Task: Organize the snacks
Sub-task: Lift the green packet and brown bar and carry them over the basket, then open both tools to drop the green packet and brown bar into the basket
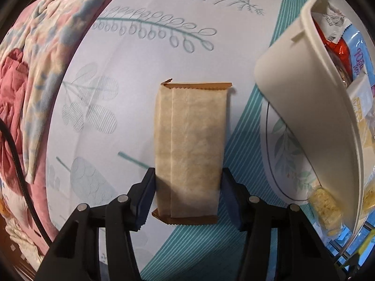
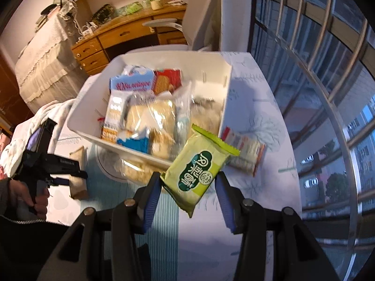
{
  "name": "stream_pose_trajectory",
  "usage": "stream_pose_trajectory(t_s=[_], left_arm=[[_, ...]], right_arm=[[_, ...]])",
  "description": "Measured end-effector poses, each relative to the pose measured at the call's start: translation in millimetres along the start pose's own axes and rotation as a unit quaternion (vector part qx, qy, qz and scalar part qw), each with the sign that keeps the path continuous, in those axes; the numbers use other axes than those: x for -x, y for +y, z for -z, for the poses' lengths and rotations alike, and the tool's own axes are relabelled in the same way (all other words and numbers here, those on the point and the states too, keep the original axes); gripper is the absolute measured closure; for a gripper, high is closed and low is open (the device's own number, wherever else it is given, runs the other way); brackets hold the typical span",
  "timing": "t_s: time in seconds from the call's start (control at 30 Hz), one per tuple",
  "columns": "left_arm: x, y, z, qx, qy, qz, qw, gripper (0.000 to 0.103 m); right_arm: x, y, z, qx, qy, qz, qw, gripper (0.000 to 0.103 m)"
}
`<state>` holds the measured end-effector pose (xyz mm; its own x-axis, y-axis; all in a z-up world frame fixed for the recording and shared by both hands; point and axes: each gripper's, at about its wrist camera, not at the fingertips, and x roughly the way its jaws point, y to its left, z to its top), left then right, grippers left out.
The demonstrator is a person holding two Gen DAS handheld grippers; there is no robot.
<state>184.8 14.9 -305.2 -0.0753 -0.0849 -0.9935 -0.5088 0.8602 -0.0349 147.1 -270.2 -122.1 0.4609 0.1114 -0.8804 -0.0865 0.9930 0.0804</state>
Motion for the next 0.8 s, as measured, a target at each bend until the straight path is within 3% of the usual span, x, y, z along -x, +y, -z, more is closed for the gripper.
stream_pose_trajectory(t_s=[0.17, 0.4, 0.53, 0.8], left_arm=[[12.8, 4.6, 7.1, -0.014, 0.001, -0.011, 0.9998, 0.050], [59.9, 20.7, 9.8, -0.051, -0.007, -0.022, 0.9984, 0.050], [90.7, 14.4, -3.2, -0.071, -0.010, -0.023, 0.9972, 0.050], [160.8, -21.0, -27.8, -0.138, -0.061, -0.014, 0.9884, 0.050]], right_arm=[[-0.8, 1.4, -14.6, 0.012, -0.013, -0.014, 1.000, 0.056], [-5.9, 3.9, -32.7, 0.025, -0.030, -0.026, 0.999, 0.056], [-11.6, 5.0, -40.7, 0.021, -0.034, -0.038, 0.999, 0.056], [-27.2, 4.8, -59.3, -0.020, -0.030, -0.053, 0.998, 0.056]])
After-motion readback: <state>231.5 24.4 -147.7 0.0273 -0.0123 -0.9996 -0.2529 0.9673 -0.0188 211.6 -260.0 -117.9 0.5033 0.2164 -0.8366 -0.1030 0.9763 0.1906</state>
